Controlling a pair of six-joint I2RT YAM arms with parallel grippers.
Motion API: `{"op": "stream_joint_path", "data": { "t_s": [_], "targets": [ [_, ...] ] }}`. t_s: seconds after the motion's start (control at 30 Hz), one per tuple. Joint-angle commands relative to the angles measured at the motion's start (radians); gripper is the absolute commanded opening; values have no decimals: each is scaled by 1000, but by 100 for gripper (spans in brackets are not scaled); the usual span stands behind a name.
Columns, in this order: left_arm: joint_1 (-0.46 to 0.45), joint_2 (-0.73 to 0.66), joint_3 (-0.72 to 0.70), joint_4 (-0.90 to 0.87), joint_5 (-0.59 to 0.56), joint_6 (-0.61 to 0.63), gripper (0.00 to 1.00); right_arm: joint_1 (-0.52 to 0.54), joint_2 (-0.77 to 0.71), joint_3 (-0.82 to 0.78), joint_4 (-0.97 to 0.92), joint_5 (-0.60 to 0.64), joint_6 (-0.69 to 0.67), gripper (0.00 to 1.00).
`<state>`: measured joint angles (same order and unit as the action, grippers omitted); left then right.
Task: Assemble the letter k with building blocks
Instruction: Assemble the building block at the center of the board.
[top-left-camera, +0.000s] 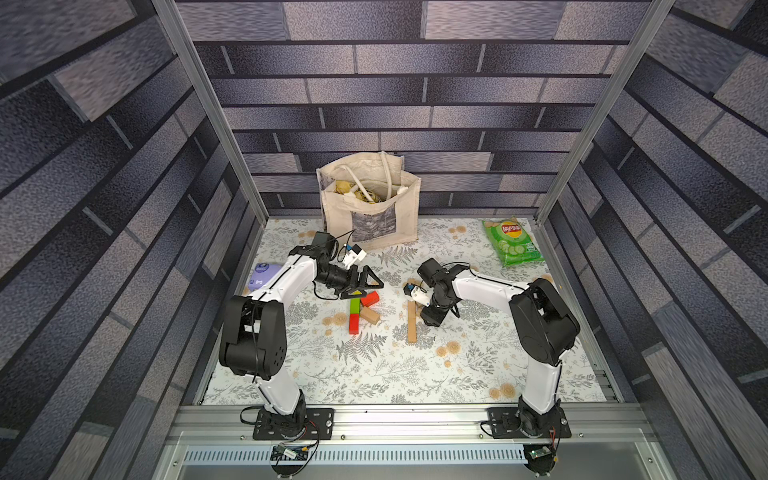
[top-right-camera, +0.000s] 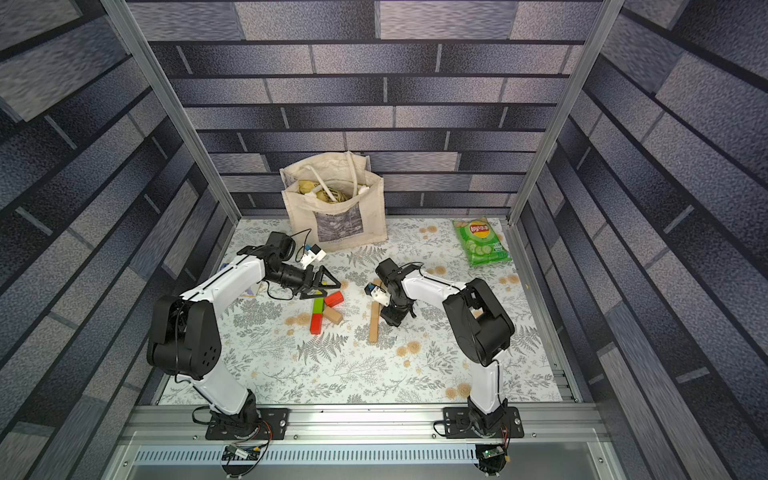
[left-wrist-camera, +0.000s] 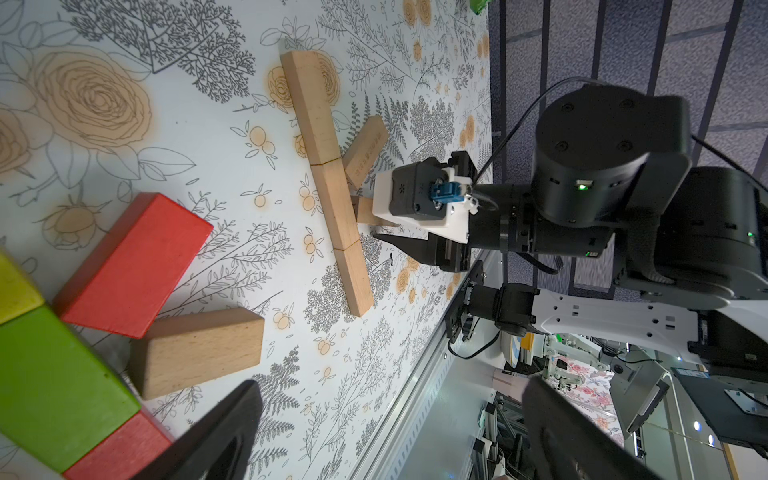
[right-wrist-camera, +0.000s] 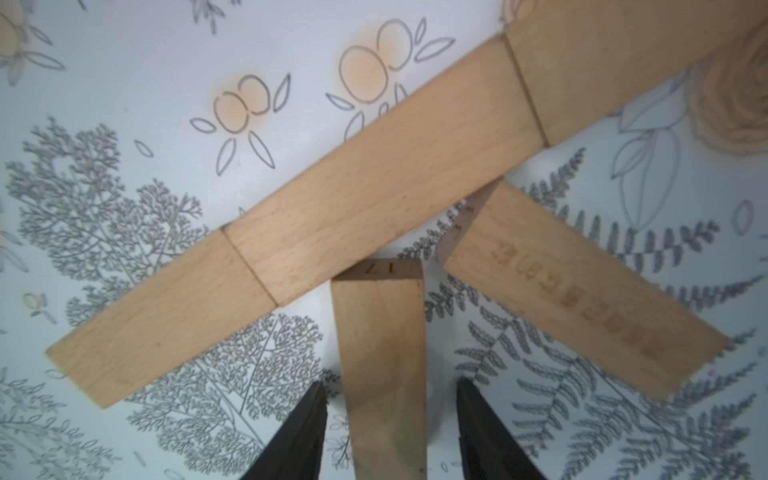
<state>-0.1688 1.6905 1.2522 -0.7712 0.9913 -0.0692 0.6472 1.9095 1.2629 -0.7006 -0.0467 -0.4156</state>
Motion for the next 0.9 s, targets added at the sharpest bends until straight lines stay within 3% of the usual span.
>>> {"op": "stream_joint_path", "data": {
  "t_s": [0.0,0.87],
  "targets": [
    [-1,5,29,-19,10,34,100,-6,29,25,6,-1,19,55],
    [-4,17,30,-21,9,34,100,-5,83,53,12,0,40,58]
  ]
}}
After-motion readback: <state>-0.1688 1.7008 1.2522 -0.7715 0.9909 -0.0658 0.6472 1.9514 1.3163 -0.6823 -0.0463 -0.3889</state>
